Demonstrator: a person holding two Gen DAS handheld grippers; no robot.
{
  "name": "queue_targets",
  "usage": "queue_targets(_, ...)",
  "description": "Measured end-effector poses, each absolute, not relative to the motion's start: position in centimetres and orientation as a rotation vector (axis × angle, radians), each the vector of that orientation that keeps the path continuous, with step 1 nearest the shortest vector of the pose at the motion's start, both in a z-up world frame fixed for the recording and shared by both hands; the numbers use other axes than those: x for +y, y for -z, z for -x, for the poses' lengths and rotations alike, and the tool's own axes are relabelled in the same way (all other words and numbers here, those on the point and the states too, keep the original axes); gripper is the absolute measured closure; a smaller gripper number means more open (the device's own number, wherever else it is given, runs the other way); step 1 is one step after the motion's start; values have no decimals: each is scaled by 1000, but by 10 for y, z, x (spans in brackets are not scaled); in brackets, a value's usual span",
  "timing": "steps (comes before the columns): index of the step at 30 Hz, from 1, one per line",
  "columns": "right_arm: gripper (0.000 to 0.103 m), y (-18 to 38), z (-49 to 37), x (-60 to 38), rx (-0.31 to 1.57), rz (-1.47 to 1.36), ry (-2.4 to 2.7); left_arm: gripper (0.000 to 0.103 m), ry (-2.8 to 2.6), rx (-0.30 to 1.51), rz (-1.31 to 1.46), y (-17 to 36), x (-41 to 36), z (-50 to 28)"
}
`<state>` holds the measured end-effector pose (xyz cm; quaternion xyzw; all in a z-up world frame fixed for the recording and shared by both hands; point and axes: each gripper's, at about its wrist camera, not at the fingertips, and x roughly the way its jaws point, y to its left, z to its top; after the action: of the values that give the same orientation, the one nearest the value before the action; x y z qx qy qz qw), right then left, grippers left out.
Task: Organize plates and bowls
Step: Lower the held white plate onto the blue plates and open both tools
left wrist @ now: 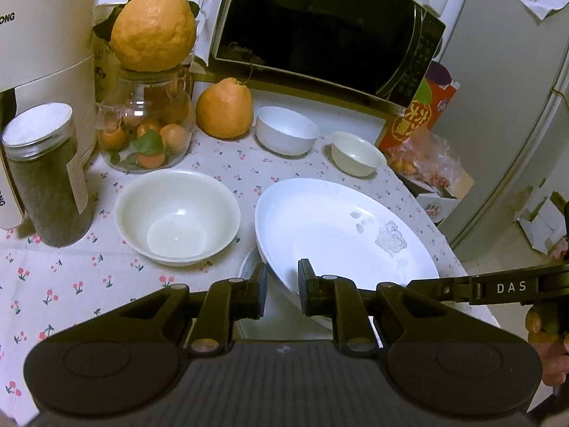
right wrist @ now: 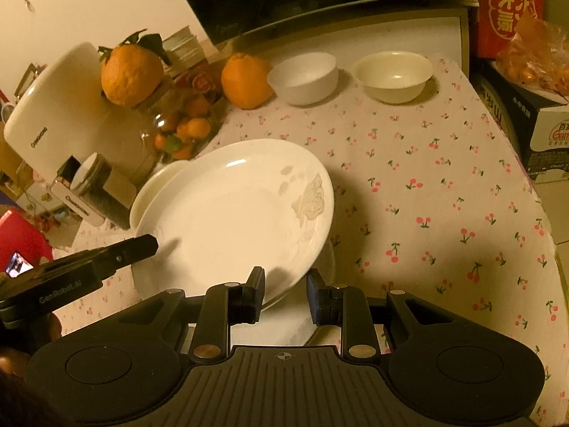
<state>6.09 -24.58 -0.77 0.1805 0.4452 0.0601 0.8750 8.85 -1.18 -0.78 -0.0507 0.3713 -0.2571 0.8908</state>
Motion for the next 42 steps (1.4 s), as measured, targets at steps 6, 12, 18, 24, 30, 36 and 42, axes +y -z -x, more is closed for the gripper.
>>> queue_targets(6, 78, 11, -60, -240, 964, -359, -120, 87, 529, 784, 69, 10, -13, -85)
queue_targets(12, 78, 12, -57, -235, 982, -330, -125, 87, 515, 816, 12, 16, -16, -84)
queue_targets(18, 78, 10, -55, -228, 1008, -281, -118, 87, 497, 845, -60, 18, -23, -80)
queue_targets(24, 78, 11, -54, -224, 1023, -249, -125, 87, 472, 866, -118, 19, -28, -76)
queue_targets(30, 78, 9, -52, -219, 1041, -225, -132, 87, 445, 906, -157, 21, -31, -74)
queue_targets(36, 78, 9, -50, -214, 1059, -169, -125, 87, 439, 898, -210, 21, -36, -71)
queue_targets(42, 78, 9, -51, -213, 1067, -147, -124, 87, 434, 896, -238, 21, -39, -69)
